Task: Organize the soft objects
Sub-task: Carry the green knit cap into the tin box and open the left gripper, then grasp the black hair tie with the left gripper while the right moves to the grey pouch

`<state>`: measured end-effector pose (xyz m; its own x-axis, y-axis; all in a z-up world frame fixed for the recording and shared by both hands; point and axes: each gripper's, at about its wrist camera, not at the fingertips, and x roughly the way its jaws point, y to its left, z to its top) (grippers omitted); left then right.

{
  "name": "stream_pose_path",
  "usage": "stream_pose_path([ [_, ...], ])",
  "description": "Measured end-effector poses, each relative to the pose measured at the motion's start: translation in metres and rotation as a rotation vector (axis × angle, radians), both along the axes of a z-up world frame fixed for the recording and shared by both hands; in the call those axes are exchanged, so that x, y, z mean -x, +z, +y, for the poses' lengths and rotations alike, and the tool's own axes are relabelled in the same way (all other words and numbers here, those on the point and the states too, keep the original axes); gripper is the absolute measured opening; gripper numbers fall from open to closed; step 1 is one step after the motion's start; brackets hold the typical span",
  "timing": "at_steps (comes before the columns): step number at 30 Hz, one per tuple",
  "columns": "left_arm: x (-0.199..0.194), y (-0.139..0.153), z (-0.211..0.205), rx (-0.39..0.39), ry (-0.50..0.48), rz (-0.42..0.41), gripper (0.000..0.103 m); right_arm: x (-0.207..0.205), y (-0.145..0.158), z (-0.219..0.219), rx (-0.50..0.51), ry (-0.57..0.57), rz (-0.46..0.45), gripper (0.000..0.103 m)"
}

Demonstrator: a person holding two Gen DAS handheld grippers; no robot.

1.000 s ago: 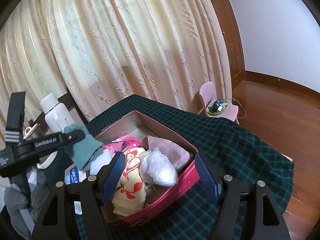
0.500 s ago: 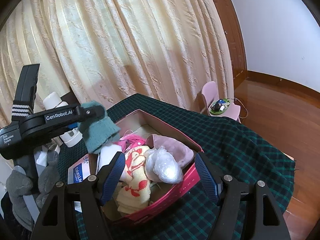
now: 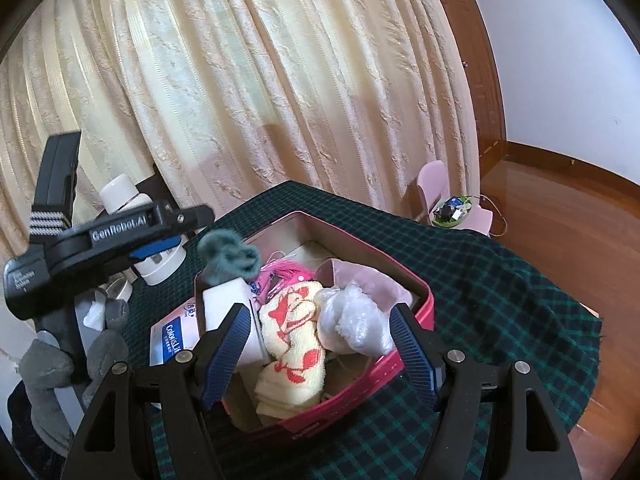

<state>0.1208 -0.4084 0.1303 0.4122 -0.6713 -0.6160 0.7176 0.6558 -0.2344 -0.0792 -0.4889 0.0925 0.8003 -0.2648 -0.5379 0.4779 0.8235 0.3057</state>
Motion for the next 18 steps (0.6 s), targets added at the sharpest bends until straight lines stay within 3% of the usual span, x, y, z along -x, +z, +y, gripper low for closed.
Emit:
stream_pose_path([
  [4,-0.001,-0.007,0.014,-0.050,0.055,-0.047,0.066,-0.003,-0.001,0.004,-0.005,0.013,0.002,0.075],
  [14,-0.002,-0.010,0.069,-0.044,0.141,-0.001,0.066,-0.009,0.003,0.021,-0.007,0.061,-0.009,0.076],
  [18,0.001,-0.013,0.091,-0.086,0.218,-0.021,0.066,-0.015,0.003,0.030,-0.010,0.094,-0.008,0.077],
])
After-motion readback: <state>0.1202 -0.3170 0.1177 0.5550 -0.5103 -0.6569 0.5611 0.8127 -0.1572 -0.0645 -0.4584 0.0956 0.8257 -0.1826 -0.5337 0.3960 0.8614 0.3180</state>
